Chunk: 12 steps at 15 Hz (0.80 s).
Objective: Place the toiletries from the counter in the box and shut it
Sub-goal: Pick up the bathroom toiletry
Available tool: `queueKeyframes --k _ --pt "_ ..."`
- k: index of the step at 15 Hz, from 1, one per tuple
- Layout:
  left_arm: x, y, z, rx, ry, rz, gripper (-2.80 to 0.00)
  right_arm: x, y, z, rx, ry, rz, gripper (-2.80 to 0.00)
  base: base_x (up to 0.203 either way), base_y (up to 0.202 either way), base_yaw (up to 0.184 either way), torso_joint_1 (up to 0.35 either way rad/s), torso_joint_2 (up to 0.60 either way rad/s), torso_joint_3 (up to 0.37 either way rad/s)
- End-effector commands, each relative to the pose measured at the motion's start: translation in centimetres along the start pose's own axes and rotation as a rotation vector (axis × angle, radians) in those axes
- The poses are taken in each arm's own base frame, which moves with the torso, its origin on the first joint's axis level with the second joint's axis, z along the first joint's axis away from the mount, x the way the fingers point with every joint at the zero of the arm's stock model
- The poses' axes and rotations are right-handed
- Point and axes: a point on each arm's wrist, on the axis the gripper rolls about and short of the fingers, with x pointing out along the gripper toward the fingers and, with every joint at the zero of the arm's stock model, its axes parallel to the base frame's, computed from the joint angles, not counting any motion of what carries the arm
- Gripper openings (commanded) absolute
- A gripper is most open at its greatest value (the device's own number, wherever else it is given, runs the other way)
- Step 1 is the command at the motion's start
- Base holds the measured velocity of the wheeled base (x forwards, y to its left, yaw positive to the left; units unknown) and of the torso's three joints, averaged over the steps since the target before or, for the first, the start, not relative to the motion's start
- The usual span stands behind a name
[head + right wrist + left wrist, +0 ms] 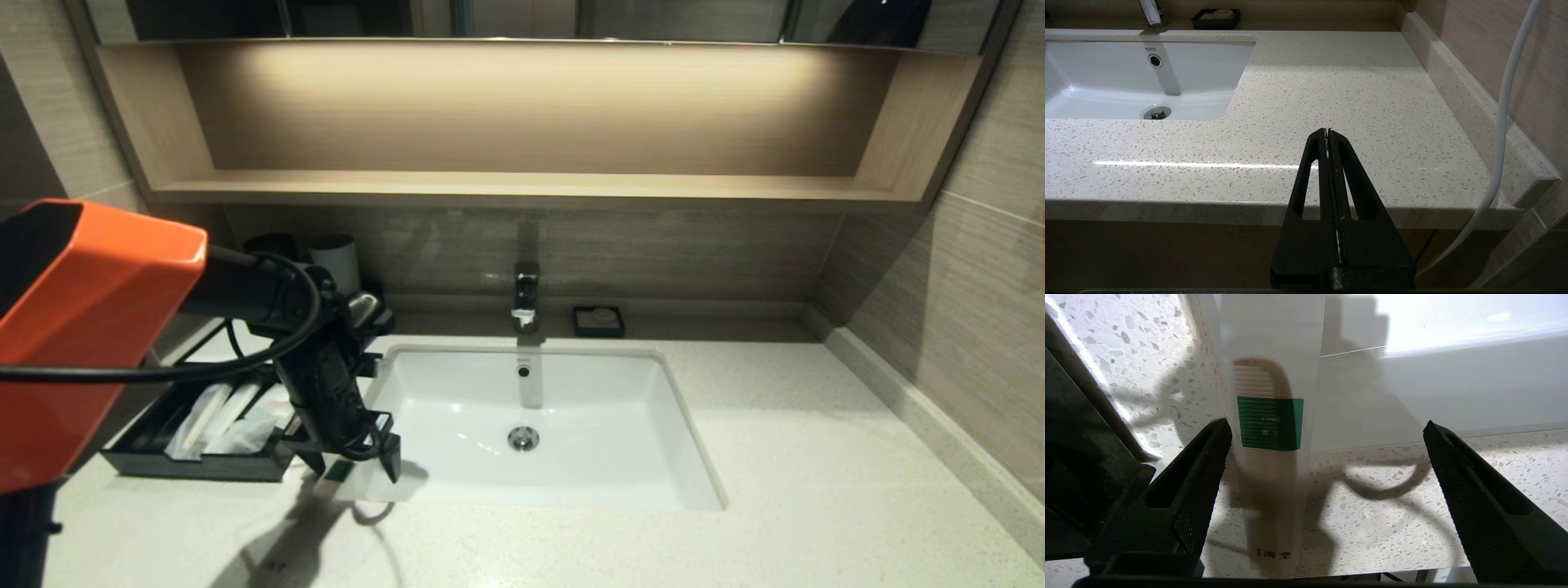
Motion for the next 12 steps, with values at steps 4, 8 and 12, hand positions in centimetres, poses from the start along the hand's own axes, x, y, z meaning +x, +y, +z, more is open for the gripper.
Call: queueKeyframes --k 4,8,12 --pt "-0.03 -0.35 -0.20 0.005 0.009 -0.004 0.00 0.00 0.00 -0.03 0.000 -0.001 0.000 -2.80 0.000 0.000 0.000 0.000 0.00 0.000" --pt "-0.14 -0.52 -0.26 0.007 0.008 -0.006 0.00 0.01 0.00 -0.03 0.000 0.001 0.000 -2.80 0.000 0.000 0.000 0.000 0.00 0.000" --pt "0.02 -0.46 -0.15 0.006 0.007 -0.004 0.00 0.00 0.00 -0.04 0.000 -0.001 0.000 -2.80 0.000 0.000 0.000 0.000 0.00 0.000"
